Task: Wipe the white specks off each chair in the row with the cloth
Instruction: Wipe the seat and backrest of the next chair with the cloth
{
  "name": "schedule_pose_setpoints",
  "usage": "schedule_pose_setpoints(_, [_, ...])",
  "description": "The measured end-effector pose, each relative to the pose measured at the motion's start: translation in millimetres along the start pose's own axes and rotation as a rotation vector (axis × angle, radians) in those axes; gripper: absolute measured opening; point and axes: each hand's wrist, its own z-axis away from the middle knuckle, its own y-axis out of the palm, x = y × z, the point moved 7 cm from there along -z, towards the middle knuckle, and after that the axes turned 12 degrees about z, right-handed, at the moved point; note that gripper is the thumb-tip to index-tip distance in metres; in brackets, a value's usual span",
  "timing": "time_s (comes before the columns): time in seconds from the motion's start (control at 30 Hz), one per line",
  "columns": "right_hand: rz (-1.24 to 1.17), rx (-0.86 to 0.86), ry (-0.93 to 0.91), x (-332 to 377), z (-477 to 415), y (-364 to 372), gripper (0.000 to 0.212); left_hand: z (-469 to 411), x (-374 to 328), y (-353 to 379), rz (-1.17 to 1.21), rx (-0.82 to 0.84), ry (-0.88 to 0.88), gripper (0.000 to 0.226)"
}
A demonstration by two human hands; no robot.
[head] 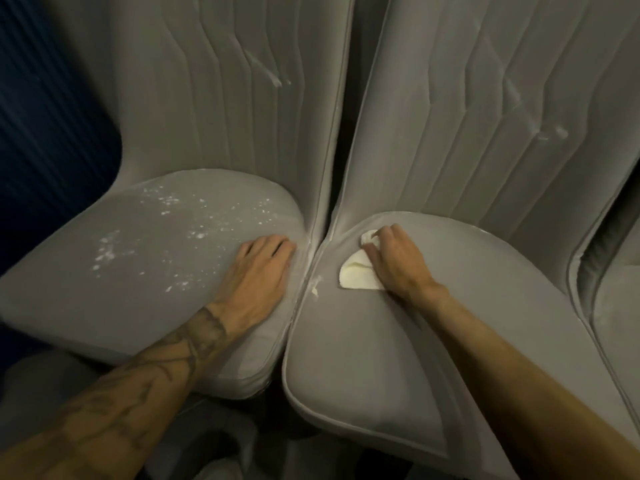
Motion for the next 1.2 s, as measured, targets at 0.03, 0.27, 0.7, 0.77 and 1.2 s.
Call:
schedule_pose_setpoints(0.03, [-0.011, 0.002, 0.000, 10.9, -5.0, 2.6, 0.033, 2.7, 3.0, 0.3, 0.002, -0.014, -0.017, 0.037])
schedule_pose_setpoints(0.27, [-0.103, 0.127, -0.508, 106.9, 67.9, 3.4, 0.033, 5.5, 5.1, 3.5, 0.004, -0.042, -0.024, 0.033])
schedule_pose_setpoints(0.7, [-0.118, 0.145, -0.594, 114.8, 113.4, -8.3, 0.030, 5.6, 1.5, -1.0, -0.002, 0.006, -0.051, 0.037])
schedule_pose_setpoints(0.77, [-0.050, 0.081, -0.584, 101.6, 91.5, -6.0, 0.030, 5.9, 1.1, -1.5, -0.005, 0.010, -0.056, 0.037])
schedule_pose_setpoints(1.2, [-0.094, 0.097, -0.613, 122.5, 113.9, -10.7, 0.030, 7.8, -0.1, -1.8, -0.022, 0.015, -0.052, 0.044])
